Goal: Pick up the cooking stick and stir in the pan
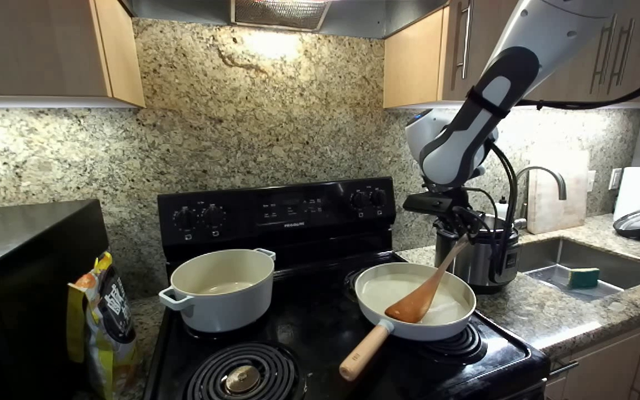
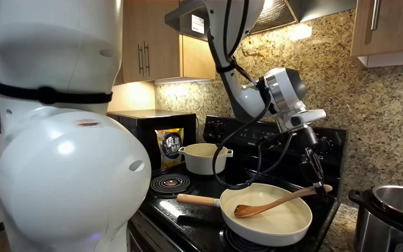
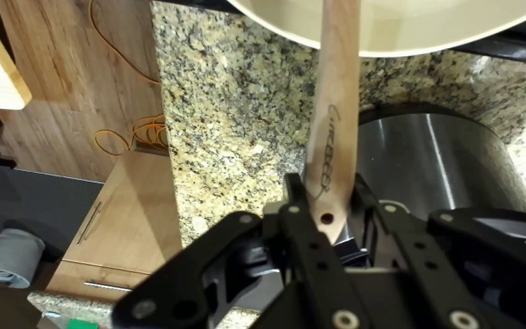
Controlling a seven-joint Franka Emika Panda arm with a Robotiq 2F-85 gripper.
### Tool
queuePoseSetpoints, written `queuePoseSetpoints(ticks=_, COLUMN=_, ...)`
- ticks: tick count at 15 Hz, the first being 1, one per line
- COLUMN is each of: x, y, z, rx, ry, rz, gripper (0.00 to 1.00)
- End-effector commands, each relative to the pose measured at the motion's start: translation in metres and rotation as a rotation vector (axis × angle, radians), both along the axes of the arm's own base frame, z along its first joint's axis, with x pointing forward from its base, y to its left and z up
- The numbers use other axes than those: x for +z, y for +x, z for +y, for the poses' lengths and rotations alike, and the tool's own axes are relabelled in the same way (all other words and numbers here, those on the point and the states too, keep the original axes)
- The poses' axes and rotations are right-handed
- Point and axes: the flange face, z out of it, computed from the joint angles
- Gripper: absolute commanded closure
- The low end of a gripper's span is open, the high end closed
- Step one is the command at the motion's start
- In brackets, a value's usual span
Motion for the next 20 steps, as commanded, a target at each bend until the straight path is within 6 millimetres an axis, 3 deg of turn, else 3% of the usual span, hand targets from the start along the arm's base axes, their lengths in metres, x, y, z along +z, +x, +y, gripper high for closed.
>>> queuePoseSetpoints(ticks=1, x=0.006, y=-0.006, z=-0.016, rx=-0.033, ry=0.033, rz=-0.006, gripper=0.9)
queuePoseSetpoints(ticks=9, x=0.031, y=0.009, z=-0.037, rx=-0.14, ry=0.045, rz=-0.073, gripper=0.9)
queuePoseSetpoints(ticks=14, x=0.045, y=0.027, z=-0.023, rx=-0.126, ry=0.022, rz=-0.095, gripper=0.9)
queuePoseSetpoints(ticks=20, x=0.026, y=0.038, z=0.006, rx=-0.068, ry=0.006, rz=-0.057, gripper=0.9)
